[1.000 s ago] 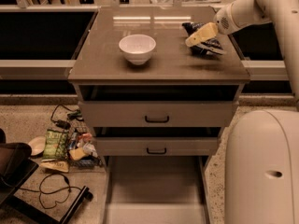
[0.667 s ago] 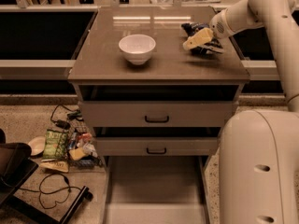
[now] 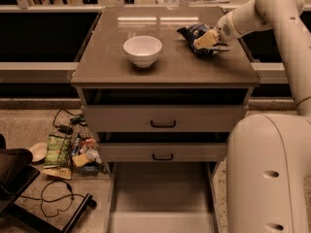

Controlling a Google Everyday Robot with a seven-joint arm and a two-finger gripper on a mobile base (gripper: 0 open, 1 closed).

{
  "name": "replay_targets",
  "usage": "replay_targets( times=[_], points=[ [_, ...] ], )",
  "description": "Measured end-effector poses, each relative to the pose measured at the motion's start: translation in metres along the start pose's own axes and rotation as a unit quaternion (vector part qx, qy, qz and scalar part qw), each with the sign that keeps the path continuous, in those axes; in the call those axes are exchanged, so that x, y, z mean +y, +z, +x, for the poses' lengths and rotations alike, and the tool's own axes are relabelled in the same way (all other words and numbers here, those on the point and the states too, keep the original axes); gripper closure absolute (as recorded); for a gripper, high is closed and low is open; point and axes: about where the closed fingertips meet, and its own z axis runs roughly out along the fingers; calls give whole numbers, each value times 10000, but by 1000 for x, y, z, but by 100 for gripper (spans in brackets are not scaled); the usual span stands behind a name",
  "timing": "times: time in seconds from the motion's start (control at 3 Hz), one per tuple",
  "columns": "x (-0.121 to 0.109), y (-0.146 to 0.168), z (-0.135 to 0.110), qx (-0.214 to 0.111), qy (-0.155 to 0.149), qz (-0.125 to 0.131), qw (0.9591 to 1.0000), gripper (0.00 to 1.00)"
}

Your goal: Place blue chip bag into bottom drawer

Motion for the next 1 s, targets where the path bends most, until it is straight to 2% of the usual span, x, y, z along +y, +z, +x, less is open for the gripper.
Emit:
replay_targets(
  times=[0.33,0.67,1.0],
  points=[
    [2,5,1,15,2,-29,10000,86],
    [3,9,2,28,4,-53,10000,100],
    [6,10,3,65,24,-124,9999,100]
  ],
)
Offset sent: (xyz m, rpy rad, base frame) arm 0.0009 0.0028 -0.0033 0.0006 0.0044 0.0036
